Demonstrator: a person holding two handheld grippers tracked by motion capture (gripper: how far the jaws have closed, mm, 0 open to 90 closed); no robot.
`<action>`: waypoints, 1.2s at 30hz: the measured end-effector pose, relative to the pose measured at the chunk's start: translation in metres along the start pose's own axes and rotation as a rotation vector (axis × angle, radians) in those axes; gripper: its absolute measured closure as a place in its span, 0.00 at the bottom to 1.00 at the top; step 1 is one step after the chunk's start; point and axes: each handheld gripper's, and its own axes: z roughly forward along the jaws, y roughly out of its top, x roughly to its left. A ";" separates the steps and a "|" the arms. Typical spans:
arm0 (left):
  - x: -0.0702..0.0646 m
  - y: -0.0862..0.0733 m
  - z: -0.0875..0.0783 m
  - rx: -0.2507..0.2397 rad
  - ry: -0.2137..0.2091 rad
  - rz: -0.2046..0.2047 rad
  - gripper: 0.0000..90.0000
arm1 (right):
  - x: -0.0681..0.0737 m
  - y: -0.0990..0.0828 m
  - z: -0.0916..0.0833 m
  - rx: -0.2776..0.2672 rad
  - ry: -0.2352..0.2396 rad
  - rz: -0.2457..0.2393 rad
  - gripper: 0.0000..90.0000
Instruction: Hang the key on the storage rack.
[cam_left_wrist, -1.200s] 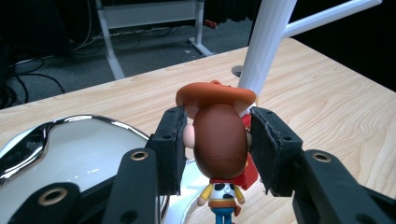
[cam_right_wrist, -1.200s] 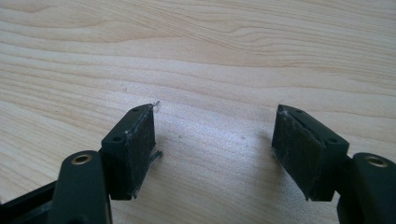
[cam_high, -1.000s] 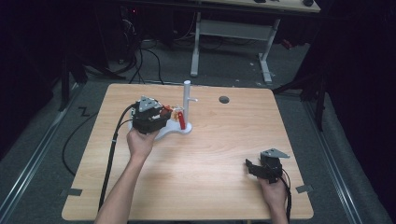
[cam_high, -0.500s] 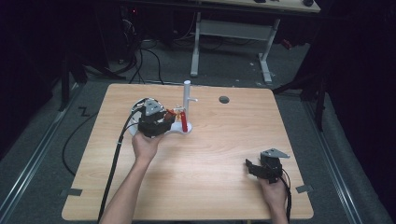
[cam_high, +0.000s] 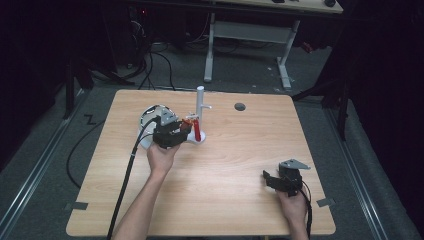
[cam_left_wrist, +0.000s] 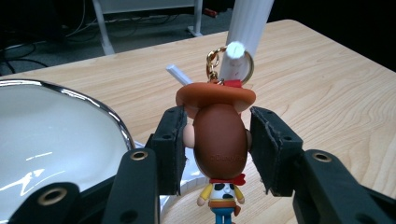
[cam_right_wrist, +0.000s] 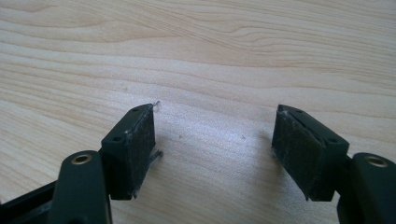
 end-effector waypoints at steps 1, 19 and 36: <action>0.000 -0.001 0.001 0.000 0.002 -0.002 0.63 | 0.000 0.000 0.000 0.000 0.000 0.000 0.34; 0.000 -0.009 0.014 0.026 0.019 0.000 0.63 | 0.000 0.000 0.000 0.000 0.000 0.000 0.34; 0.000 -0.014 0.023 0.060 0.029 0.003 0.62 | 0.000 0.000 0.000 -0.001 0.001 0.001 0.34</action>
